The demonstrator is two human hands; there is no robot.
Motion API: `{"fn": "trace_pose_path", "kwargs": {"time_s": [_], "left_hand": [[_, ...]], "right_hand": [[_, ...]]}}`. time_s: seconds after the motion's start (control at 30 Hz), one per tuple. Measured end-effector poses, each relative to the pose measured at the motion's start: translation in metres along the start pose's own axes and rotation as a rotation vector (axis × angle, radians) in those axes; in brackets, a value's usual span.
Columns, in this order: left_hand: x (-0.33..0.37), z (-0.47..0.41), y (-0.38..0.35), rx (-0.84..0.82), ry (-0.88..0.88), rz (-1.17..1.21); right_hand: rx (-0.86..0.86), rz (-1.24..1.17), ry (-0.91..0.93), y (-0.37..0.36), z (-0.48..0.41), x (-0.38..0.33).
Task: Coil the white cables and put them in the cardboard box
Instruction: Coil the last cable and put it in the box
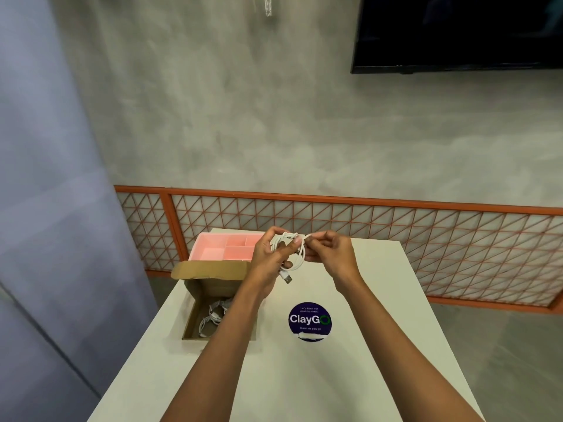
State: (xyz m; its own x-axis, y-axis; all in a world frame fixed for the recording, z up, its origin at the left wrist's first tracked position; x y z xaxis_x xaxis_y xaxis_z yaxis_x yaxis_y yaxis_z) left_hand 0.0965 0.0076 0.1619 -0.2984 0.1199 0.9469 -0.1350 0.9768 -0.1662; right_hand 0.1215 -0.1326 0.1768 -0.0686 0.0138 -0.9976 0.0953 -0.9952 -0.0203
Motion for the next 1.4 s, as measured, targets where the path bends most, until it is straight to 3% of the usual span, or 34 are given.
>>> {"fn": "trace_pose_path", "kwargs": {"time_s": [0.2, 0.37, 0.57, 0.7, 0.8, 0.87, 1.1, 1.4], "left_hand": [[0.001, -0.001, 0.007, -0.037, -0.007, -0.055], [-0.001, 0.0, 0.014, 0.012, -0.011, -0.077], [0.002, -0.003, 0.012, -0.019, -0.027, -0.063], [0.001, -0.003, 0.015, -0.002, -0.051, -0.101], [0.0, -0.002, 0.012, 0.001, -0.09, -0.189], [0.003, -0.002, 0.008, -0.011, -0.142, -0.212], [0.02, -0.011, 0.017, 0.034, -0.184, -0.195], [0.005, -0.009, 0.011, 0.099, -0.036, 0.126]], "right_hand": [[-0.275, -0.01, -0.156, -0.023, 0.003, 0.013], [-0.411, 0.251, -0.255, -0.036, 0.013, 0.024], [-0.471, 0.315, -0.154, -0.044, 0.018, 0.014], [-0.337, 0.452, -0.135, -0.035, 0.011, 0.004], [-0.142, 0.792, -0.152, -0.024, 0.012, -0.009], [-0.102, 0.905, -0.132, -0.025, 0.013, -0.018], [-0.217, 0.596, -0.094, -0.024, 0.02, -0.03], [-0.104, 0.638, 0.067, 0.0, 0.008, -0.031]]}}
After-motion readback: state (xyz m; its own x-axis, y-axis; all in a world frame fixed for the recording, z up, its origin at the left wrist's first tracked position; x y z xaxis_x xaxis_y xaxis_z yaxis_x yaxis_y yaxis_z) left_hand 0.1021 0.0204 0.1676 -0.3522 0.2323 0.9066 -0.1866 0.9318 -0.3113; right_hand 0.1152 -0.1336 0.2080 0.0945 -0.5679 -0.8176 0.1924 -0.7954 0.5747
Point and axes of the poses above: each hand's wrist, its own z-axis away from the middle knuckle, its own y-axis out of the back of the hand, x = y × z, the point moved 10 cm from there along -z, towards the middle knuckle, and after that the axes turned 9 degrees about -y, right-handed, at the moved point
